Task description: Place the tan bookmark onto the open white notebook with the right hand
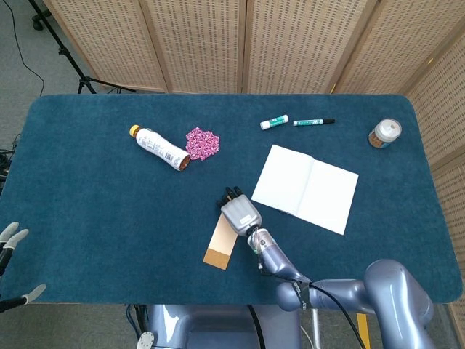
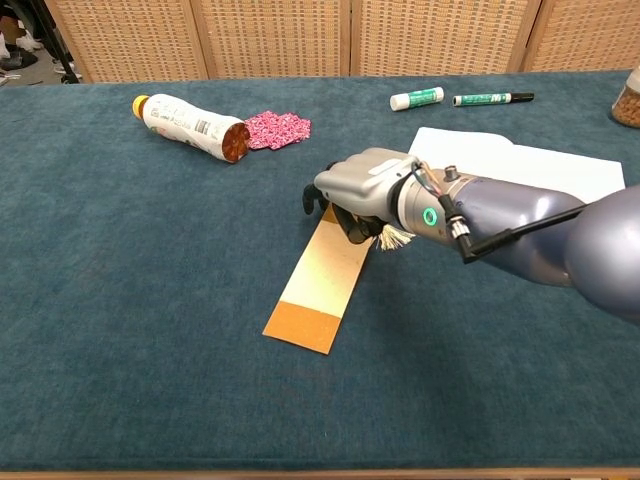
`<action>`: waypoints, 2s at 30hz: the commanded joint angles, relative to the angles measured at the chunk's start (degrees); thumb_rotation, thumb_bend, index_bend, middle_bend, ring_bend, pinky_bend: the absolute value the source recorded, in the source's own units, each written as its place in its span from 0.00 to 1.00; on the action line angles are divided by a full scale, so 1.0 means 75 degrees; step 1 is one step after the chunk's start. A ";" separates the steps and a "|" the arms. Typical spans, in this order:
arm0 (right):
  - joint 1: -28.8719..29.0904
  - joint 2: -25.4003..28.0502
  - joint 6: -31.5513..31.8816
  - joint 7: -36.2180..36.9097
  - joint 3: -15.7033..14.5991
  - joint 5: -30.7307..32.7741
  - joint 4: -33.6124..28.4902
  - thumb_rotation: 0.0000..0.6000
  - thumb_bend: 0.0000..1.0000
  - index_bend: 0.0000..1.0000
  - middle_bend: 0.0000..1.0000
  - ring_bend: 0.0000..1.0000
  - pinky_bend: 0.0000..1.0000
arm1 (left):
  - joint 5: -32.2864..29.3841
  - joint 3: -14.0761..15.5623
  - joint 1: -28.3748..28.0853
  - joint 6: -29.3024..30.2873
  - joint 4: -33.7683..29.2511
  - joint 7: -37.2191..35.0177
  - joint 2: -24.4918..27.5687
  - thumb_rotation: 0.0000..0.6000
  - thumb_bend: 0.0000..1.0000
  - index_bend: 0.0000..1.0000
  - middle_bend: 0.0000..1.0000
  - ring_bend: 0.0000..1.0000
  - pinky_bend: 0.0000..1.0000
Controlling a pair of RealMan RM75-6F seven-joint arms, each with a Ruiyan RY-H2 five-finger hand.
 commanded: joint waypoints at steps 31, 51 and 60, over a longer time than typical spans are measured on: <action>-0.0645 0.2166 0.0779 -0.0993 -0.1469 0.0665 -0.2706 1.00 1.00 0.24 0.24 0.07 0.10 | 0.0346 0.0177 0.0021 -0.0010 -0.0014 0.0334 -0.0119 1.00 0.00 0.00 0.00 0.00 0.00; -0.1142 0.3253 -0.0005 0.1878 -0.1066 -0.2836 -0.3094 1.00 0.00 0.03 0.00 0.00 0.07 | 0.0267 0.0150 -0.0005 -0.0039 -0.0007 0.0291 -0.0077 1.00 0.00 0.00 0.00 0.00 0.00; -0.1222 0.2706 -0.0287 0.1687 -0.1394 -0.3132 -0.2690 1.00 0.00 0.09 0.00 0.00 0.07 | 0.0252 0.0160 -0.0024 -0.0121 -0.0048 0.0460 -0.0136 1.00 0.00 0.00 0.00 0.00 0.00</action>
